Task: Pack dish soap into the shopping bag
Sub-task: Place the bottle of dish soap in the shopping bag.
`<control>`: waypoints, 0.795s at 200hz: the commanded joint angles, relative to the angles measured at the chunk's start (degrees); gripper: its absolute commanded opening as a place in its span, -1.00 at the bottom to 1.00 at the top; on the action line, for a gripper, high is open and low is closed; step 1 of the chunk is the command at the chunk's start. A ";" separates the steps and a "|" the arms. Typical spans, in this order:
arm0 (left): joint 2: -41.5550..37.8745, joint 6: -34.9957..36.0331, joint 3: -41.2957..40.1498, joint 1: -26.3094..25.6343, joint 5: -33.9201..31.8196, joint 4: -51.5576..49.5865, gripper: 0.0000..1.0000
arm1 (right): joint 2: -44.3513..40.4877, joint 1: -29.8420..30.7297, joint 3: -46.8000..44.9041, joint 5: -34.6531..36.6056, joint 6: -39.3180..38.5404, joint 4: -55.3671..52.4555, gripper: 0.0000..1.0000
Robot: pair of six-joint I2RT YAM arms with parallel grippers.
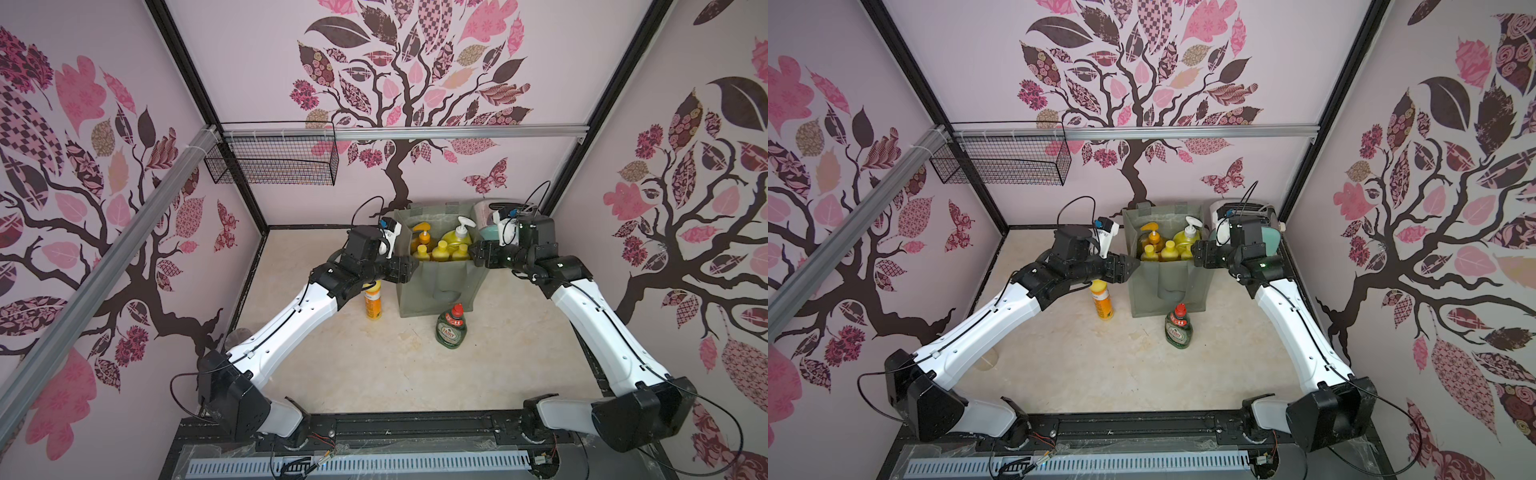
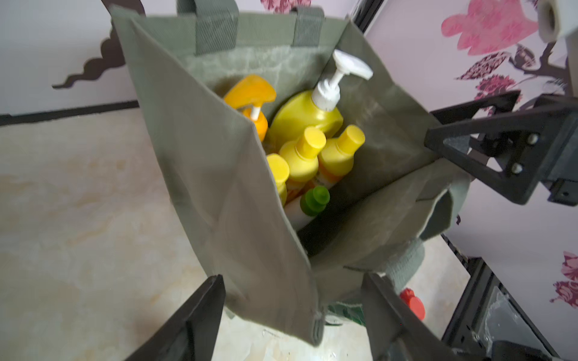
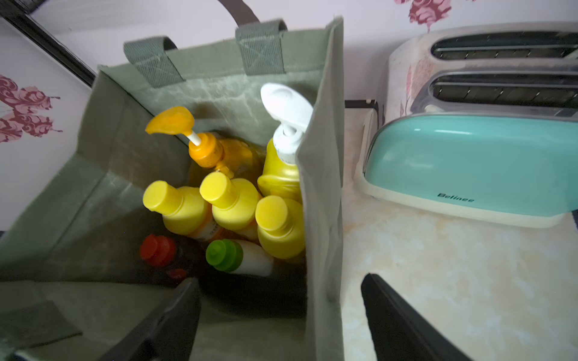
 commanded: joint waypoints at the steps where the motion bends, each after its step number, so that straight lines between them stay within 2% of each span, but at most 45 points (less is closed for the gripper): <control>1: -2.40 0.12 -3.74 -0.88 -2.00 -0.13 0.41 | -2.55 0.33 -2.94 -0.61 0.42 -2.37 0.67; 39: -5.95 -0.61 -11.21 -2.27 -2.84 1.59 0.40 | -8.43 0.52 -10.87 -0.43 0.77 -1.98 0.62; 64: -8.38 -2.78 -12.69 -2.34 -2.23 2.62 0.41 | -9.52 1.44 -14.27 -1.02 0.90 -0.92 0.59; 103: -9.89 -6.49 -3.87 -2.36 -3.91 3.26 0.60 | -8.76 4.53 -15.55 0.60 1.28 0.33 0.59; 128: -3.40 -6.30 3.05 -2.45 -5.16 2.99 0.69 | -8.30 5.20 -15.34 0.93 1.49 0.92 0.59; 159: 5.54 -5.38 7.47 -3.14 -4.77 1.83 0.71 | -7.68 7.08 -15.07 2.49 1.74 1.28 0.59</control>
